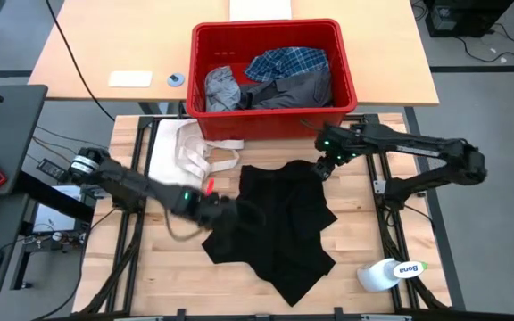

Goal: Fold Laundry from Bin
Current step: Fold the black shirt

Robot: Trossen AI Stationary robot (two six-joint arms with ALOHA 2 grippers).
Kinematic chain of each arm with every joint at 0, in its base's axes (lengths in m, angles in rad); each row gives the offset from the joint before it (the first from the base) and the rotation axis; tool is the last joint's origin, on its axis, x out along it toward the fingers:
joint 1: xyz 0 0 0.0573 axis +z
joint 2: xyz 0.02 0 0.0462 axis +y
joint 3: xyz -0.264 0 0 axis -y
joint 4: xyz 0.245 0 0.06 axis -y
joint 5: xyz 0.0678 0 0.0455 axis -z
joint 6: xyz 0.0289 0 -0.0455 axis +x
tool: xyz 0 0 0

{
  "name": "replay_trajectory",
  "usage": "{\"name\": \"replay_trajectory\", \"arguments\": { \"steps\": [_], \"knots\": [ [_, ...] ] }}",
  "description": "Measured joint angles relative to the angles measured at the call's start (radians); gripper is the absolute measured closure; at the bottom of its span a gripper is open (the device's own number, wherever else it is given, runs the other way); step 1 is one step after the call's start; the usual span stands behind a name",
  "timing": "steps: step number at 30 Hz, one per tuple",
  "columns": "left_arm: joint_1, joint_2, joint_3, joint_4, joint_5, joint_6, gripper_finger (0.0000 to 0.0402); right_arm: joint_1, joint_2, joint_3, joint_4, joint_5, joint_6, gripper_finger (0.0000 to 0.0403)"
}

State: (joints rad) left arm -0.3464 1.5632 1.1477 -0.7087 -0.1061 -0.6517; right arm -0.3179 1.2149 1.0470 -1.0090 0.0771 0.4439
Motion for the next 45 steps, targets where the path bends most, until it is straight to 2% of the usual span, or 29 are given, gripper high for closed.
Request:
{"name": "replay_trajectory", "arguments": {
  "steps": [4, 8, 16, 23, 26, 31, 33, 39, 45],
  "knots": [
    [-0.116, 0.036, -0.043, 0.11, -0.064, 0.019, 0.015, 0.073, -0.069, -0.008, 0.021, 0.029, 0.057, 0.0213],
    [-0.188, 0.117, -0.076, 0.24, -0.08, 0.062, 0.0172, 0.169, -0.107, -0.07, 0.092, 0.078, 0.118, 0.0214],
    [-0.207, 0.226, -0.075, 0.274, -0.094, 0.038, 0.0213, 0.318, -0.116, -0.232, 0.234, 0.054, 0.246, 0.0214],
    [-0.207, 0.245, -0.075, 0.247, -0.117, 0.069, 0.0249, 0.401, -0.116, -0.259, 0.239, 0.058, 0.299, 0.0214],
    [-0.207, 0.245, -0.074, 0.221, -0.13, 0.069, 0.0283, 0.428, -0.116, -0.259, 0.247, 0.059, 0.306, 0.0214],
    [-0.205, 0.242, -0.074, 0.161, -0.129, 0.013, 0.0385, 0.461, -0.116, -0.259, 0.239, 0.059, 0.313, 0.0214],
    [-0.205, 0.231, -0.074, 0.146, -0.128, -0.027, 0.0392, 0.467, -0.116, -0.259, 0.234, 0.052, 0.302, 0.0214],
    [-0.207, 0.136, -0.075, 0.113, -0.141, -0.117, 0.0399, 0.461, -0.119, -0.262, 0.177, -0.029, 0.259, 0.0214],
    [-0.215, 0.008, -0.074, 0.09, -0.291, -0.189, 0.04, 0.412, -0.119, -0.394, 0.254, -0.227, 0.229, 0.0217]
  ]
}}
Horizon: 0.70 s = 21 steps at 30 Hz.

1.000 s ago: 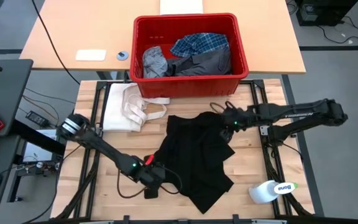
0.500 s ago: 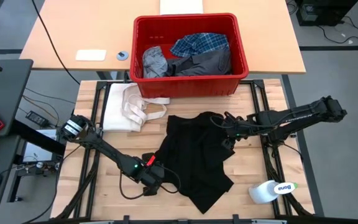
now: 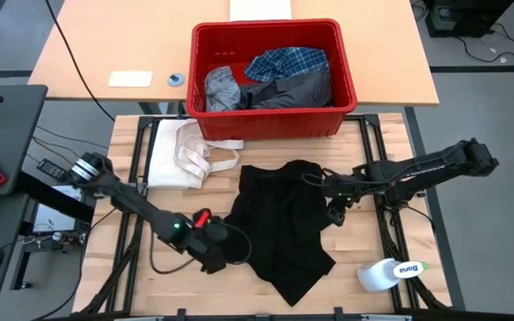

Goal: Fold Laundry from Bin
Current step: Fold the black shirt

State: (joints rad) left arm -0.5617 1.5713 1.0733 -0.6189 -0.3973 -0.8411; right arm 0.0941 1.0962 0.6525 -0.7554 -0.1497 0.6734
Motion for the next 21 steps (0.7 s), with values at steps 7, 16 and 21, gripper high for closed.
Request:
{"name": "replay_trajectory", "arguments": {
  "steps": [7, 16, 21],
  "knots": [
    [0.014, -0.078, 0.0, 0.026, -0.087, -0.01, 0.0401, 0.03, 0.02, -0.123, 0.038, 0.012, 0.019, 0.0223],
    [0.056, -0.094, 0.001, 0.062, -0.102, -0.002, 0.0401, 0.168, 0.147, -0.135, 0.107, 0.18, -0.075, 0.023],
    [0.056, -0.094, 0.001, 0.093, -0.096, -0.004, 0.0397, 0.201, 0.244, -0.125, 0.109, 0.185, -0.066, 0.0249]
  ]
}}
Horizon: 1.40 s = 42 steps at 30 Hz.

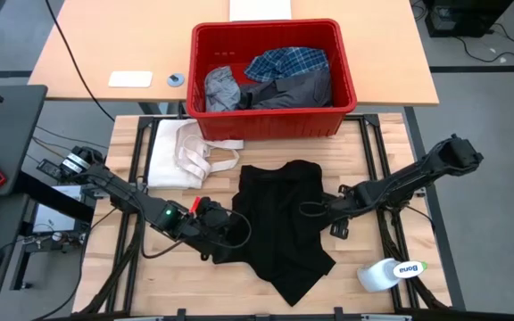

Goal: Fold Laundry from Bin
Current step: Fold the black shirt

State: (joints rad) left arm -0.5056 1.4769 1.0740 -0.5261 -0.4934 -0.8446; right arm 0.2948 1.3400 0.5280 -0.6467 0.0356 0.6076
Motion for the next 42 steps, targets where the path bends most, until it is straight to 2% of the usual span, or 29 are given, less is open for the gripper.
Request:
{"name": "replay_trajectory", "arguments": {
  "steps": [3, 6, 8, 12, 16, 18, 22, 26, 29, 33, 36, 42],
  "knots": [
    [-0.002, -0.003, 0.0, 0.032, 0.0, 0.0, 0.0397, 0.02, 0.007, 0.0, 0.007, 0.017, 0.002, 0.029],
    [-0.001, -0.013, 0.0, 0.095, 0.0, 0.002, 0.0396, 0.034, -0.019, -0.008, 0.01, 0.061, 0.002, 0.0362],
    [0.0, -0.017, 0.0, 0.135, -0.002, 0.019, 0.0396, 0.036, -0.041, -0.01, 0.007, 0.081, -0.002, 0.0388],
    [0.008, -0.036, 0.0, 0.216, -0.015, 0.027, 0.0396, 0.034, -0.094, 0.024, -0.064, 0.106, 0.0, 0.039],
    [-0.004, -0.121, -0.001, 0.308, -0.11, 0.069, 0.0399, 0.042, -0.172, 0.154, -0.132, 0.073, -0.068, 0.0396],
    [-0.014, -0.18, -0.001, 0.366, -0.148, 0.134, 0.0399, 0.051, -0.211, 0.24, -0.145, 0.071, -0.12, 0.0396],
    [-0.013, -0.284, 0.0, 0.494, -0.155, 0.239, 0.0399, 0.059, -0.259, 0.449, -0.187, 0.116, -0.213, 0.0397],
    [0.0, -0.326, 0.0, 0.629, -0.152, 0.344, 0.0399, 0.057, -0.253, 0.639, -0.174, 0.168, -0.36, 0.0398],
    [0.033, -0.316, 0.0, 0.734, -0.102, 0.417, 0.0399, 0.047, -0.21, 0.742, -0.115, 0.182, -0.461, 0.0399],
    [0.102, -0.253, 0.001, 0.83, -0.004, 0.421, 0.0399, 0.021, -0.138, 0.82, 0.011, 0.144, -0.535, 0.04],
    [0.136, -0.202, 0.0, 0.879, 0.026, 0.393, 0.0399, 0.001, -0.079, 0.853, 0.074, 0.103, -0.535, 0.04],
    [0.142, -0.112, 0.0, 0.875, 0.056, 0.334, 0.0399, -0.01, -0.016, 0.878, 0.119, 0.095, -0.479, 0.0399]
  ]
}}
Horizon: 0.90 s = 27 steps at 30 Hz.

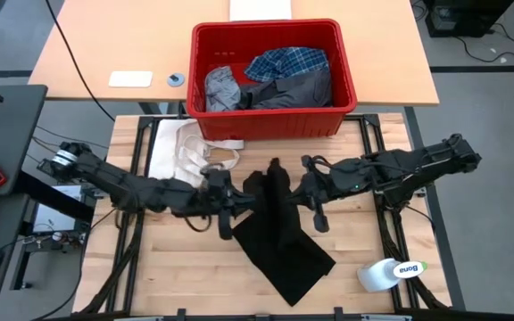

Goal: Fold Laundry from Bin
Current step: Fold the black shirt

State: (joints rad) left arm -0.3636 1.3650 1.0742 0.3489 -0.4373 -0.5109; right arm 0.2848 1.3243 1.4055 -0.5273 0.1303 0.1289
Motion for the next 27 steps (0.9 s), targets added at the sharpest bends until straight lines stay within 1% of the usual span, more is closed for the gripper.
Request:
{"name": "replay_trajectory", "arguments": {
  "steps": [8, 10, 21, 27],
  "knots": [
    [0.009, 0.083, 0.0, 0.007, 0.01, -0.077, 0.0399, 0.0, 0.0, 0.001, 0.019, -0.001, 0.032, 0.0398],
    [0.015, 0.093, 0.0, 0.035, 0.011, -0.079, 0.0399, 0.0, 0.005, 0.001, 0.019, -0.002, 0.042, 0.0398],
    [0.028, 0.096, 0.0, 0.069, 0.021, -0.05, 0.0399, 0.0, 0.064, 0.001, 0.042, -0.022, 0.057, 0.0397],
    [0.022, 0.095, 0.0, 0.066, 0.02, -0.047, 0.0399, 0.0, 0.055, 0.001, 0.045, 0.013, 0.063, 0.0396]
  ]
}}
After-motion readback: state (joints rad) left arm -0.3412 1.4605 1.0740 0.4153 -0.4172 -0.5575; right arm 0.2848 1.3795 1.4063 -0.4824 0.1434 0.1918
